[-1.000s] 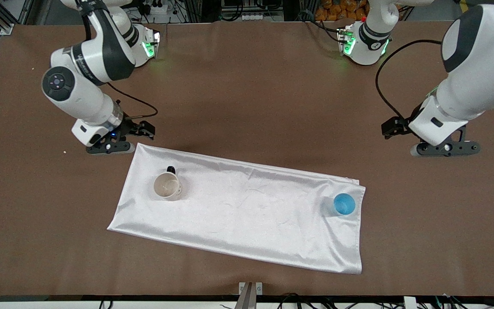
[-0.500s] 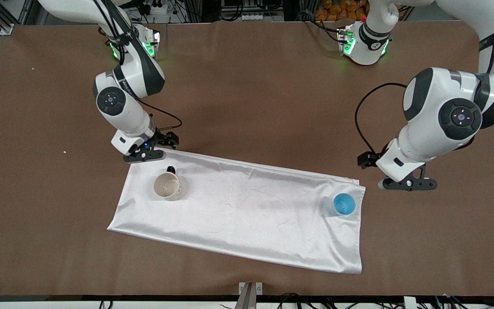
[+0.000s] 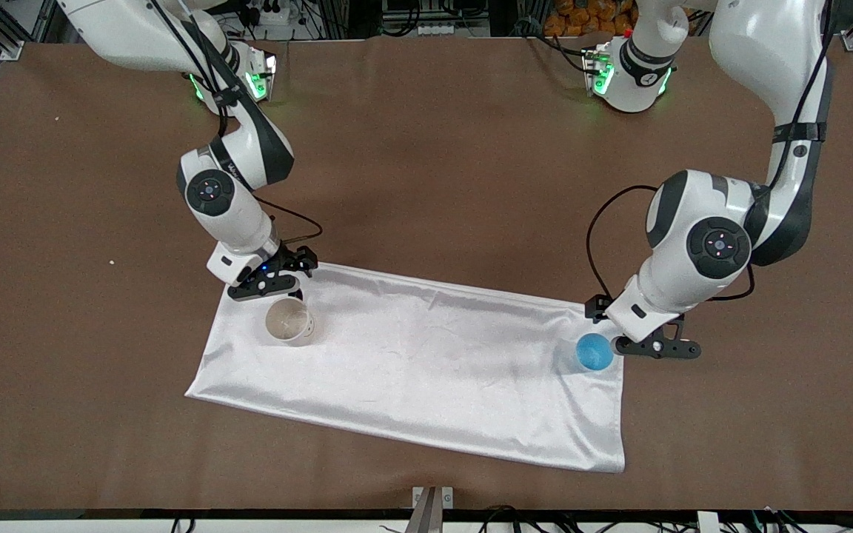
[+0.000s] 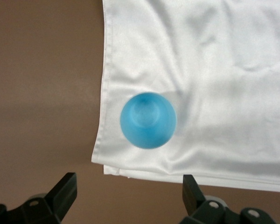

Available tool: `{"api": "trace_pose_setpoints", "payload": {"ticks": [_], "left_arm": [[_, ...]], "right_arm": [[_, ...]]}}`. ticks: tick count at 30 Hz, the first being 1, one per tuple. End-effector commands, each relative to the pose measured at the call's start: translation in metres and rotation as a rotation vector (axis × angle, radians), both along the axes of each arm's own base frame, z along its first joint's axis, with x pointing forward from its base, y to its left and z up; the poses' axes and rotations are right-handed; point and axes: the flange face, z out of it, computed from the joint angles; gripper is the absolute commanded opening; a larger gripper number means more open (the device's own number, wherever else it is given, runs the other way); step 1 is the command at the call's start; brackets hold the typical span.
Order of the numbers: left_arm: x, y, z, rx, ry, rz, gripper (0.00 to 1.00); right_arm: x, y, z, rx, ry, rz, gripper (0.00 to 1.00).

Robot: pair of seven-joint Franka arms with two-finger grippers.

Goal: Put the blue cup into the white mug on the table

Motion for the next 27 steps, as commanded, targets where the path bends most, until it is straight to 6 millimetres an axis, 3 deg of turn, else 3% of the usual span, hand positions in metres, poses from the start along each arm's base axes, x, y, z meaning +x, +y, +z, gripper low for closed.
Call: {"api": "trace_pose_setpoints", "payload": {"ticks": [1, 9, 17, 27], "left_arm": [[0.01, -0.013, -0.013, 0.009, -0.036, -0.034, 1.0], [0.017, -0.031, -0.027, -0.009, -0.058, -0.057, 1.0], [0.019, -0.045, -0.052, -0.032, -0.084, -0.077, 1.0], [0.022, -0.046, -0.07, -0.039, -0.1, -0.107, 1.0]], "right_arm": [[0.022, 0.005, -0.014, -0.013, -0.02, 0.015, 1.0], [0.028, 0.001, -0.038, -0.009, -0.06, 0.044, 1.0], [0.041, -0.005, -0.038, -0.01, -0.074, 0.031, 1.0], [0.054, -0.008, -0.042, -0.001, -0.08, 0.011, 1.0]]}}
